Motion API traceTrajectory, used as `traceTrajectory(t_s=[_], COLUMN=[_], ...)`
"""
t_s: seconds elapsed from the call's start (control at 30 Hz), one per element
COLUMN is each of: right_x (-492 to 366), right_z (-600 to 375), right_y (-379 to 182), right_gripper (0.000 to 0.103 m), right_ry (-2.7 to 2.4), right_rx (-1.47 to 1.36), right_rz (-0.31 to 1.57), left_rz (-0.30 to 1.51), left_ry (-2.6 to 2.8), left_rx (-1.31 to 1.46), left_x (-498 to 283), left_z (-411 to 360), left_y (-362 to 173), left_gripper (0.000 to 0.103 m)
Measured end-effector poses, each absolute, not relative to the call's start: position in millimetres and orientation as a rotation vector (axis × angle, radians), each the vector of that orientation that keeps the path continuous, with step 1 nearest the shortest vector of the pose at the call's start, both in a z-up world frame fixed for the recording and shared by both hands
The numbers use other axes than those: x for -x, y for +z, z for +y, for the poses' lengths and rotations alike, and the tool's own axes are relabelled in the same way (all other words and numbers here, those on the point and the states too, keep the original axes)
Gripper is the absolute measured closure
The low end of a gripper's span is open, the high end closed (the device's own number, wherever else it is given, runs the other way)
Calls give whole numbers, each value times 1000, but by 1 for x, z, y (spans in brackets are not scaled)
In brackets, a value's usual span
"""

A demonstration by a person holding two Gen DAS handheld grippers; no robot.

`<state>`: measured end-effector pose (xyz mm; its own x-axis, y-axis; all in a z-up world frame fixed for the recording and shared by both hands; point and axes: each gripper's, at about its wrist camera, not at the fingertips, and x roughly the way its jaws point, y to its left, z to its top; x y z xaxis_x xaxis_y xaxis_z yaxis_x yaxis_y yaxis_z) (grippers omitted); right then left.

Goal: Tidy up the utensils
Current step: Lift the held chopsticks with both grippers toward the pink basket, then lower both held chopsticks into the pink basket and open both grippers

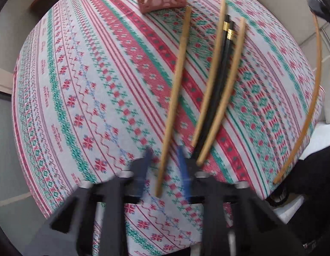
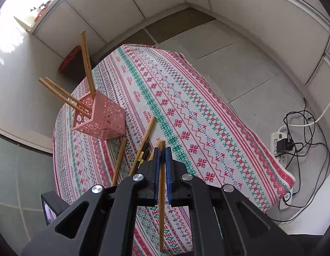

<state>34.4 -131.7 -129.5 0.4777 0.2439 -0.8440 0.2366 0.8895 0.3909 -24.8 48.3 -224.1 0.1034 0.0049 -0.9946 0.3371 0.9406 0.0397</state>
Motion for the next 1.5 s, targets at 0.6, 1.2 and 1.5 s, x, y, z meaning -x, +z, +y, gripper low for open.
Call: traceTrajectory(t_s=[0.6, 1.2, 1.5], right_x=[11, -27, -92], right_z=[-132, -129, -105], right_y=[-31, 132, 123], right_gripper=[98, 98, 98], right_ry=[128, 214, 199], right_rx=[-429, -376, -349], right_rz=[881, 605, 606], left_rz=[879, 611, 580], left_ry=[-318, -306, -320], left_rx=[-127, -85, -36], left_x=[64, 7, -48], left_z=[45, 56, 44], left_y=[-52, 85, 89], left_gripper=[99, 99, 99])
